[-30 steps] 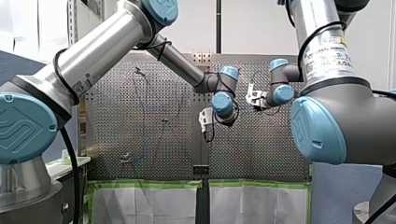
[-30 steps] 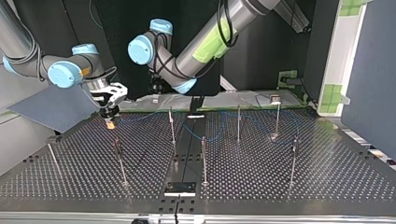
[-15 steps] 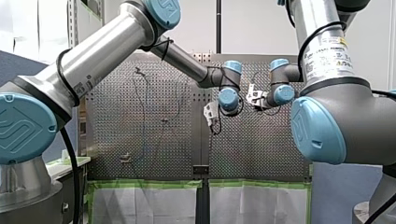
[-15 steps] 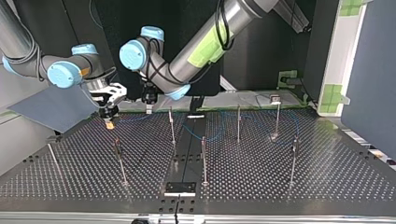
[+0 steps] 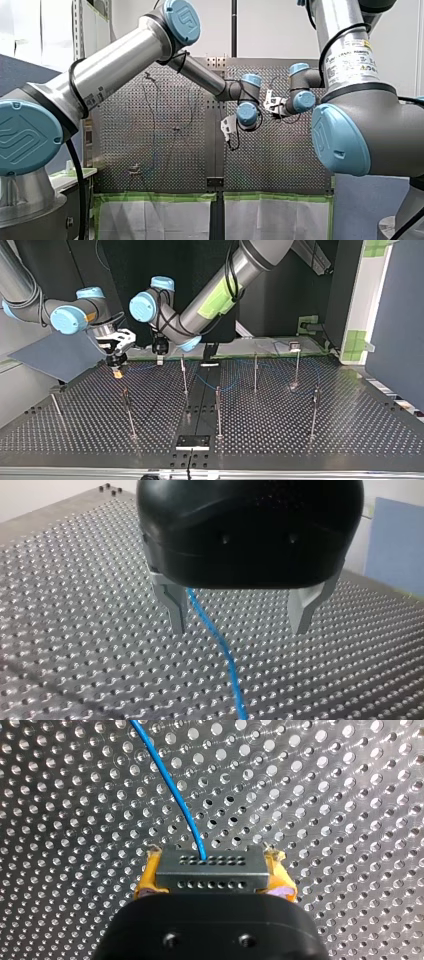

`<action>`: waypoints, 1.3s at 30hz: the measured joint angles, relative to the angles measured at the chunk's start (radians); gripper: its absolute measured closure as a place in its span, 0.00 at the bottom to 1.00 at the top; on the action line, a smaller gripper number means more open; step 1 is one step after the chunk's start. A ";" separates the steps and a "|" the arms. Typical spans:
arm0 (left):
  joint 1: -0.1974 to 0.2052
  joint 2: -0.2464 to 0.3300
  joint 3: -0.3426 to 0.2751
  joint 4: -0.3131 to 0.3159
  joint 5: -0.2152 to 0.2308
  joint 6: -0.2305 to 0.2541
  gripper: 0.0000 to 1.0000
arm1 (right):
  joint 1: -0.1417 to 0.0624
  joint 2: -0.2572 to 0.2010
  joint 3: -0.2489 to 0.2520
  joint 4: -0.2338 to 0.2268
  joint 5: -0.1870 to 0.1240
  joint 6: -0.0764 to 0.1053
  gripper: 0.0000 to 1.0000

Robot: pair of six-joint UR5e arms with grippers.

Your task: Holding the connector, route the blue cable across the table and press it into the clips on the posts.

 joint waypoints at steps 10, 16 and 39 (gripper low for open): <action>0.004 -0.027 0.041 -0.014 0.005 0.001 0.00 | -0.001 0.000 0.000 0.000 -0.001 0.000 1.00; 0.004 -0.074 0.088 -0.060 -0.004 -0.001 0.00 | -0.001 0.000 0.000 0.000 -0.007 0.000 1.00; -0.011 -0.167 0.262 -0.110 -0.036 0.003 0.55 | -0.004 0.000 0.000 -0.006 -0.011 0.000 1.00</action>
